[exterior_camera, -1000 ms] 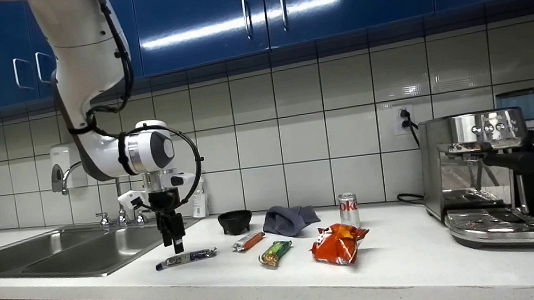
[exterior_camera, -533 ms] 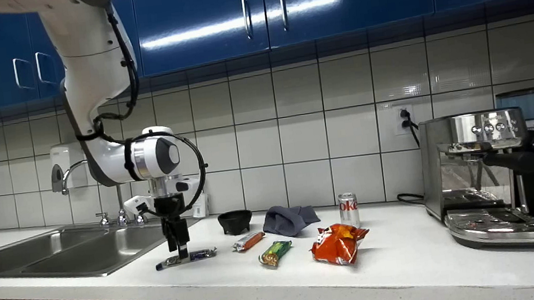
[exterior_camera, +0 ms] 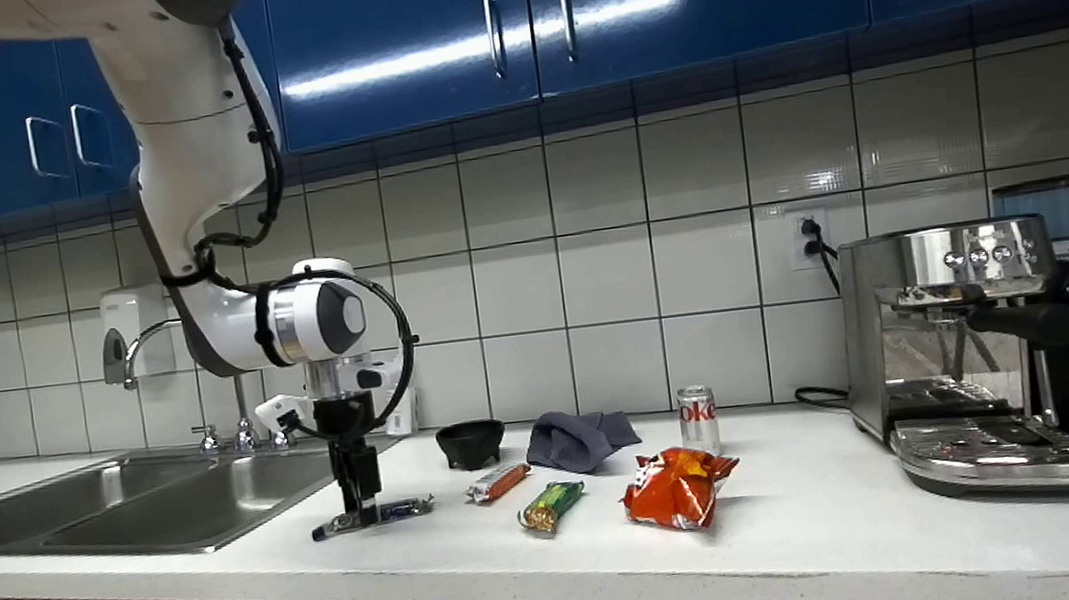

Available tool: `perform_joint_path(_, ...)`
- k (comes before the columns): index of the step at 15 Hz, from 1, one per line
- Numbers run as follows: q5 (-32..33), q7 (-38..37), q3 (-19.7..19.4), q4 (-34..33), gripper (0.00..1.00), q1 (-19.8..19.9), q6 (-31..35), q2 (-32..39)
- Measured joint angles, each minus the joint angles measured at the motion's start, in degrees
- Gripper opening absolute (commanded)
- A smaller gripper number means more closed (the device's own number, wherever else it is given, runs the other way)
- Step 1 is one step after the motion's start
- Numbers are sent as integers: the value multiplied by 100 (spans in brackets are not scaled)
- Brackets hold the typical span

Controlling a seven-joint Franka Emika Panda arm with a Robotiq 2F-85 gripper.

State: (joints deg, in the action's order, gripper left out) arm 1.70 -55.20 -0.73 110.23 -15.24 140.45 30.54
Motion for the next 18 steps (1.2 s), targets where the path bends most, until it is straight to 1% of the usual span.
perform_joint_path(5,-58,0,-1,-10,11,43,0,24)
perform_joint_path(6,-59,0,-2,-11,7,50,1,25)
perform_joint_path(7,-63,0,-2,-13,8,57,1,25)
perform_joint_path(13,-232,36,-2,20,8,153,83,21)
perform_joint_path(18,-266,79,-2,291,8,260,477,-91)
